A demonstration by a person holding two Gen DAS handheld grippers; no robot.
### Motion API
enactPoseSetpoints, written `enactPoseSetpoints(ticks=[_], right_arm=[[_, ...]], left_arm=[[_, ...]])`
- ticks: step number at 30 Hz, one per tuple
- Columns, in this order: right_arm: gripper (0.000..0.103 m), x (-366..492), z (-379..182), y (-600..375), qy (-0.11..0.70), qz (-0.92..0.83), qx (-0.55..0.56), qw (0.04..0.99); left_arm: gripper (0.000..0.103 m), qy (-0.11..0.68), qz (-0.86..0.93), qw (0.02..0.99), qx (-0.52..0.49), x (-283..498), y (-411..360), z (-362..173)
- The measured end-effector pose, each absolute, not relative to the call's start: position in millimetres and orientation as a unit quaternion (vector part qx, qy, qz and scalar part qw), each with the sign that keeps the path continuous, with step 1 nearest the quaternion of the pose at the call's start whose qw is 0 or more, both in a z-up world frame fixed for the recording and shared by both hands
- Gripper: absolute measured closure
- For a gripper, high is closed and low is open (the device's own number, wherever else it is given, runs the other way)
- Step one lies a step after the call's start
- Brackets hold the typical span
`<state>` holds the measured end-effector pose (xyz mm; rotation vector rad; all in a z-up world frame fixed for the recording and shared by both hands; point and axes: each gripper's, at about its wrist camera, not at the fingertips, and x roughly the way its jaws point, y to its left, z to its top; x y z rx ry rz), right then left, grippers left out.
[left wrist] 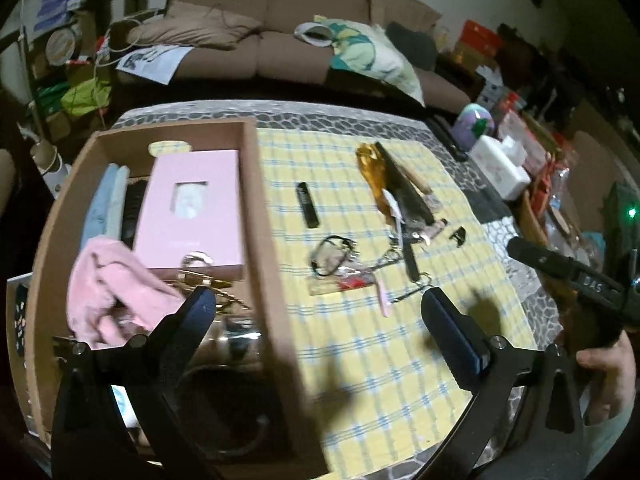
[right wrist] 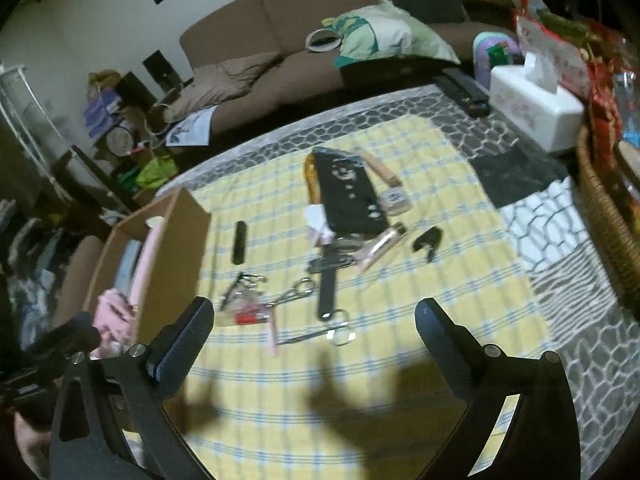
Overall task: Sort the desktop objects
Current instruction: 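Withdraw both tools from the box and move them over the table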
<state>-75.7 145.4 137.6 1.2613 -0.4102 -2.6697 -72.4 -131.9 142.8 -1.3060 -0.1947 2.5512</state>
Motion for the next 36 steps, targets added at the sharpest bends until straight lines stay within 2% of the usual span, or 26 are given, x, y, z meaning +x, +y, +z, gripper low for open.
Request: enactPoseSetpoints(ticks=[7,17,23,26,29,31,33,36], right_arm=[[0.000,-67.1,137.8,150.1,-0.071,-0.909,0.407,0.052],[0.000,-71.6,125.1,164.9,-0.061,-0.906,0.415,0.050],[0.000,-80.4,111.1,195.7,-0.113,-0.902,0.414,0.045],[0.001,-87.7,102.6,205.9,-0.141,-0.893,0.423,0.056],[0.005,-89.2,97.2,207.2,-0.160,-0.889,0.423,0.076],[0.013,-92.0,90.2,203.9,-0.164,-0.882,0.433,0.089],[0.028,-94.6,83.2,201.1,-0.174,-0.875,0.441,0.100],[0.035,-97.1,72.6,196.6,-0.193,-0.864,0.451,0.115]], left_arm=[[0.000,-0.062,0.882,0.145,-0.443,-68.3,-99.6,143.7],[0.000,-0.058,0.876,0.146,-0.456,-73.7,-65.3,125.4],[0.000,-0.018,0.870,0.162,-0.466,-73.2,-36.2,104.3],[0.000,0.027,0.866,0.180,-0.467,-69.5,-12.0,88.6],[0.007,0.065,0.863,0.182,-0.466,-68.3,4.6,73.2],[0.020,0.074,0.856,0.186,-0.476,-69.6,12.4,59.5],[0.028,0.071,0.851,0.189,-0.486,-71.2,14.8,49.9],[0.031,0.064,0.846,0.188,-0.496,-73.5,13.7,38.6]])
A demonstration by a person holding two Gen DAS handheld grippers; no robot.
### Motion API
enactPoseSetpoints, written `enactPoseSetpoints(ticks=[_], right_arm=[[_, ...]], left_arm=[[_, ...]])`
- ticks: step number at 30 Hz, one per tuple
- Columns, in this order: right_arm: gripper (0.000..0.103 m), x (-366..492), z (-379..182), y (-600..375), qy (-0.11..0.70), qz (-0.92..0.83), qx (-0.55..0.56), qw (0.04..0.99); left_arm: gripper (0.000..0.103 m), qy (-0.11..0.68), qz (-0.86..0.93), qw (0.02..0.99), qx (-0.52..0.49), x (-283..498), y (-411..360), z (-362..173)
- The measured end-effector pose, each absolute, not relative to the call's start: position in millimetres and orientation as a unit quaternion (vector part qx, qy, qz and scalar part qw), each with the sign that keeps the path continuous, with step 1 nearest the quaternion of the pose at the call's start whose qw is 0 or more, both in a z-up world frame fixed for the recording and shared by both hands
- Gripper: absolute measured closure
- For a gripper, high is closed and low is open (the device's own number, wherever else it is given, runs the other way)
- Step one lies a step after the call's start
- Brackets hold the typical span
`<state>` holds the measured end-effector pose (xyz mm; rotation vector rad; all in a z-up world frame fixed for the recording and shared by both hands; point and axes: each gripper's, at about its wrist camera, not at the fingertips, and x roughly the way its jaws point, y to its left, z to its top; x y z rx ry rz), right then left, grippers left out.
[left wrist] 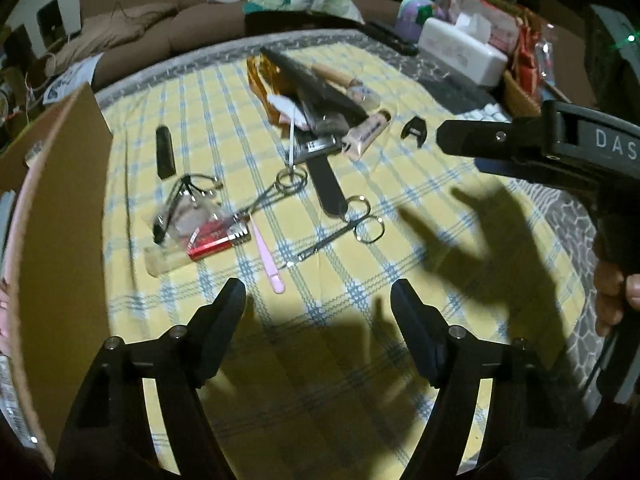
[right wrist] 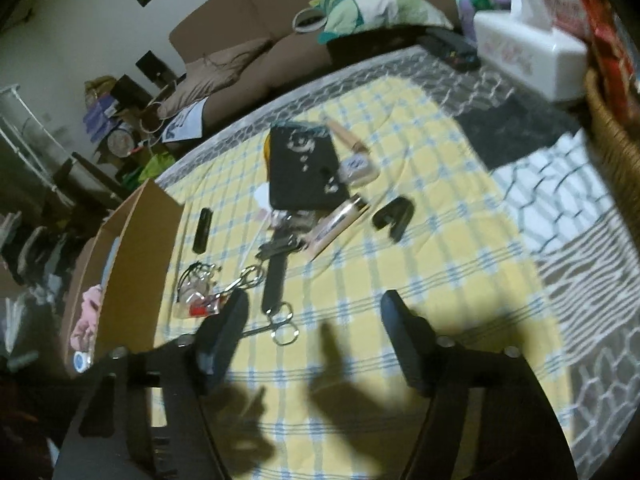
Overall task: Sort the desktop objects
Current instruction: 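Withdraw both tools from the box and move them over the table, then grasp the white gold-capped tube beside the black phone case with left tool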
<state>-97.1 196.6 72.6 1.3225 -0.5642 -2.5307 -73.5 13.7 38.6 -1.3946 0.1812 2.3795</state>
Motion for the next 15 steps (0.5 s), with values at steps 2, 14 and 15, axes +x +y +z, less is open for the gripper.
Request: enactPoseSetpoints(ticks=[2,14,15], right_arm=[[0.036,-99.2,65.4,191.7,-0.199,-0.856,0.461,0.124],[0.036,-116.3,50.7,224.2,-0.225,-0.873,0.429,0.062],[0.036,-119.6,48.8,228.8,-0.229,-0.873,0.428,0.053]], left_arm=[[0.031,0.056,0.846,0.185,-0.497,-74.6,10.9,34.8],[0.028,-0.005,0.849,0.159,-0.505,-95.8,-18.9,35.0],[0.028,-0.007,0.849,0.156,-0.505,-98.9,-19.9,35.0]])
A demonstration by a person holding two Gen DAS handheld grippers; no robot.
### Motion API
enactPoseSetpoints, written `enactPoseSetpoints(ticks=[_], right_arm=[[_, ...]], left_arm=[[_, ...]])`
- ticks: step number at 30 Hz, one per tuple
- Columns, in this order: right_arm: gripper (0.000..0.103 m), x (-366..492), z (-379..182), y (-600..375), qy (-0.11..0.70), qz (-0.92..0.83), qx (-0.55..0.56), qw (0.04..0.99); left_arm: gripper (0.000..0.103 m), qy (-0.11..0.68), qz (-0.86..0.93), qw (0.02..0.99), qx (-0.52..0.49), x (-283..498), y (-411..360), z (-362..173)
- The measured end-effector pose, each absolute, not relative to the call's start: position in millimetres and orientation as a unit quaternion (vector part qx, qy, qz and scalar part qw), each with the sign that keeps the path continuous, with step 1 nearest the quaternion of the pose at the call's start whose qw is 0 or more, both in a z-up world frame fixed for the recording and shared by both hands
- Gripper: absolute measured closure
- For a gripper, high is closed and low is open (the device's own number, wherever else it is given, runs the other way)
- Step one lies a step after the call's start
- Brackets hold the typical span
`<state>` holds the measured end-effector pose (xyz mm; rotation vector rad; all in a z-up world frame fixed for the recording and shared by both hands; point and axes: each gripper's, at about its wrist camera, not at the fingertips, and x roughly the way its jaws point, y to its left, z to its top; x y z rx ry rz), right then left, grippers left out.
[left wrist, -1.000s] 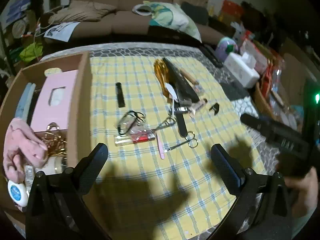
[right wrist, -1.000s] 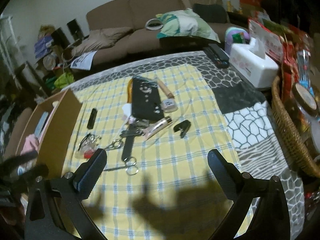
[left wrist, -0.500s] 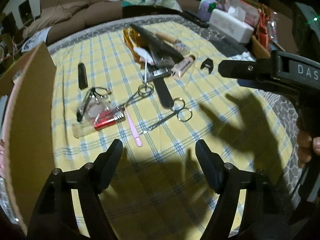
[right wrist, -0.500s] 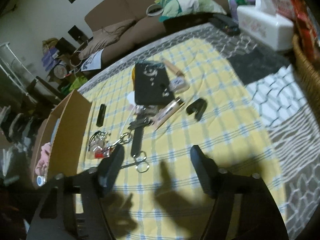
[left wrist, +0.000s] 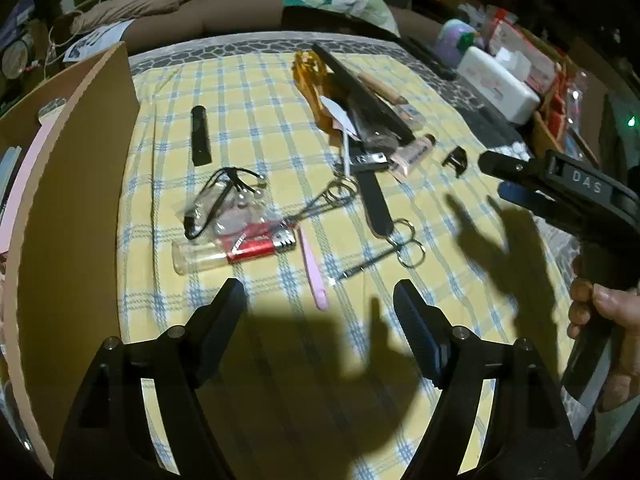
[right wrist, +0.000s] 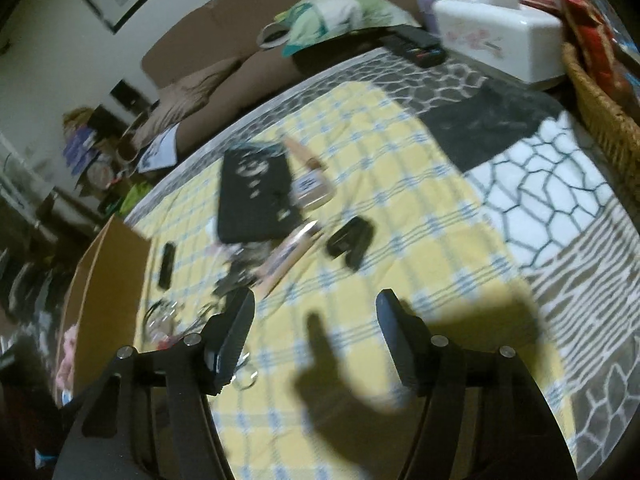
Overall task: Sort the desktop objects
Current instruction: 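Grasp the white gold-capped tube beside the black phone case with left tool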
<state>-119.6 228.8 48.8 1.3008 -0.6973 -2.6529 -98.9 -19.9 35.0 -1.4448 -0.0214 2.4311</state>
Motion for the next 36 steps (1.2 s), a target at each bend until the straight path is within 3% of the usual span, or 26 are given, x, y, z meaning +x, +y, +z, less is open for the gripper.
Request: enactPoseSetpoints(ticks=[7,11,14,19,29,32,36], right_arm=[[0.039,-144.8,44.4,237.7,-0.206,-0.888,0.410,0.005],[0.049,-165.1,31.9,226.2,-0.187,-0.888,0.420,-0.002],[0.055,-172.4,26.1,212.1,-0.128,-0.896,0.424,-0.020],[0.078,-168.2,21.8,210.3,-0.083,-0.903,0.420,-0.030],[0.078,-123.6,55.5,244.7,-0.184,-0.893,0.411,0.004],[0.078,-118.4,68.4,254.1,-0.197,-0.893,0.404,0.013],[0.078,-116.3,73.0,265.7,-0.227,-0.888,0.399,0.026]], left_arm=[[0.028,-0.015,0.850,0.156,-0.503,-111.7,-22.4,34.4],[0.028,-0.017,0.847,0.156,-0.509,-110.6,-25.3,32.2],[0.028,-0.009,0.848,0.155,-0.506,-110.5,-25.7,33.2],[0.028,-0.001,0.851,0.155,-0.501,-112.2,-22.9,34.5],[0.030,0.053,0.859,0.238,-0.451,-149.9,61.0,48.5],[0.041,0.089,0.849,0.256,-0.453,-171.5,94.3,42.7],[0.045,0.147,0.841,0.248,-0.457,-194.5,124.6,29.7]])
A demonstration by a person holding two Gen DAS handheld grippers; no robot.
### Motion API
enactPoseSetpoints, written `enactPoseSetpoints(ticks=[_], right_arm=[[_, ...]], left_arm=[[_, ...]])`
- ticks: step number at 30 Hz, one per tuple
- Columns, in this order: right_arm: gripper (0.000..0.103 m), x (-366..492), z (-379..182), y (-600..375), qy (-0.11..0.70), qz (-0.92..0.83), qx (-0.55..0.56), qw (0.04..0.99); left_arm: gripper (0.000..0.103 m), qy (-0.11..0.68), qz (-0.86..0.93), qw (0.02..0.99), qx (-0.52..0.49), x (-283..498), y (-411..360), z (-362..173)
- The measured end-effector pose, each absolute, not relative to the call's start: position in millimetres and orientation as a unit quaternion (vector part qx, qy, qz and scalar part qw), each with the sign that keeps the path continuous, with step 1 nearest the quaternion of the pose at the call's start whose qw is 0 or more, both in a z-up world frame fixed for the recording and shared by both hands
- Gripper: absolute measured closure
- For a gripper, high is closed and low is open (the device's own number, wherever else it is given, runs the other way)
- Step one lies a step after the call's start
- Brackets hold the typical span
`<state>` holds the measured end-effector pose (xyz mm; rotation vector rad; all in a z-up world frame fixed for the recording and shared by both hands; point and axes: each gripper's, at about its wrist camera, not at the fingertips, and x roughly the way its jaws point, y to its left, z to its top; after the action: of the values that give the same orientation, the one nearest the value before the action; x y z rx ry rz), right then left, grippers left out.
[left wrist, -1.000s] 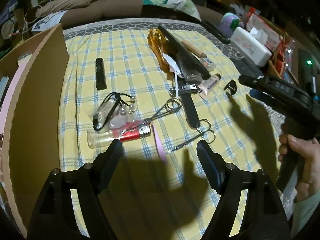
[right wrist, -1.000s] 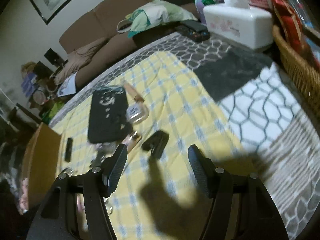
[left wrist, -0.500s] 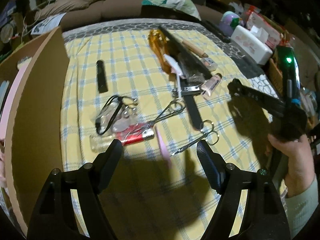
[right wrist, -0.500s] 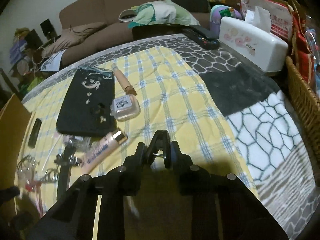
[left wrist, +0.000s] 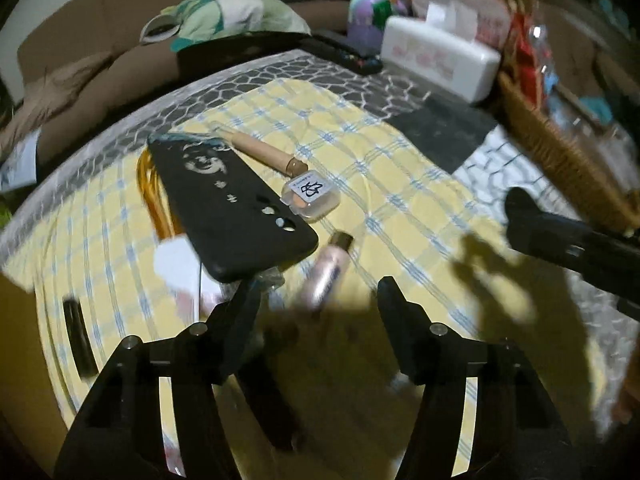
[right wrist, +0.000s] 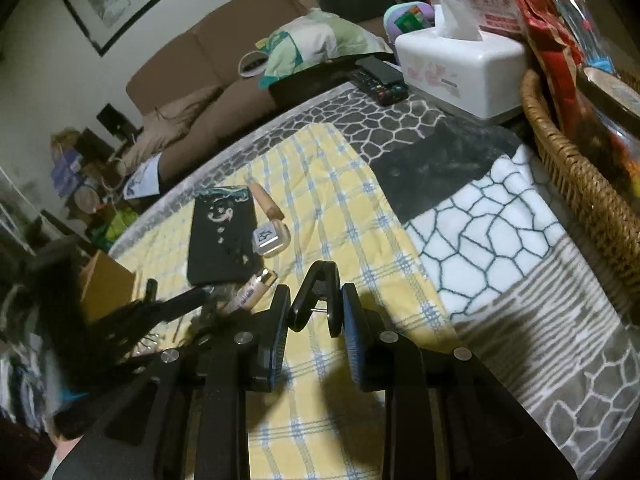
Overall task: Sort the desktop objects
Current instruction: 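Grasp the white gold-capped tube beside the black phone case with left tool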
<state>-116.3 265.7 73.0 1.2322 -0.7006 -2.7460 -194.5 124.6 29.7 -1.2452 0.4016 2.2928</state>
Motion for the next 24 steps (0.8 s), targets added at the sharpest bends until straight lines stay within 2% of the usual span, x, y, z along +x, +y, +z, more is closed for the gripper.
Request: enactPoseSetpoints(ticks=[6,8,9,10,12,13,19,24], right_arm=[[0.078,-117.8,69.8,265.5,-0.207,-0.888,0.409,0.042],[0.078,-117.0,69.2,267.6,-0.210,-0.886,0.410,0.044],[0.078,-117.0,69.4,267.9,-0.211,-0.886,0.410,0.044],[0.078,-116.9,69.6,267.4,-0.210,-0.887,0.410,0.044],[0.078,-117.0,70.3,267.9,-0.212,-0.887,0.407,0.046],[0.078,-116.6,71.6,267.7,-0.213,-0.888,0.405,0.049],[0.078,-110.2,96.7,254.1,-0.217,-0.893,0.388,0.069],[0.078,-99.8,130.9,219.6,-0.213,-0.897,0.369,0.114]], left_arm=[[0.046,0.169,0.822,0.247,-0.485,-211.5,136.3,11.2],[0.049,0.165,0.822,0.251,-0.484,-211.7,135.3,7.4],[0.052,0.157,0.821,0.251,-0.488,-213.2,133.9,7.2],[0.063,0.149,0.822,0.248,-0.490,-213.6,132.7,8.0],[0.080,0.138,0.825,0.244,-0.491,-212.7,129.5,11.1],[0.085,0.134,0.827,0.239,-0.491,-211.0,128.8,13.2],[0.085,0.057,0.838,0.236,-0.488,-198.1,94.5,46.3],[0.085,-0.019,0.860,0.234,-0.453,-150.0,21.4,107.3]])
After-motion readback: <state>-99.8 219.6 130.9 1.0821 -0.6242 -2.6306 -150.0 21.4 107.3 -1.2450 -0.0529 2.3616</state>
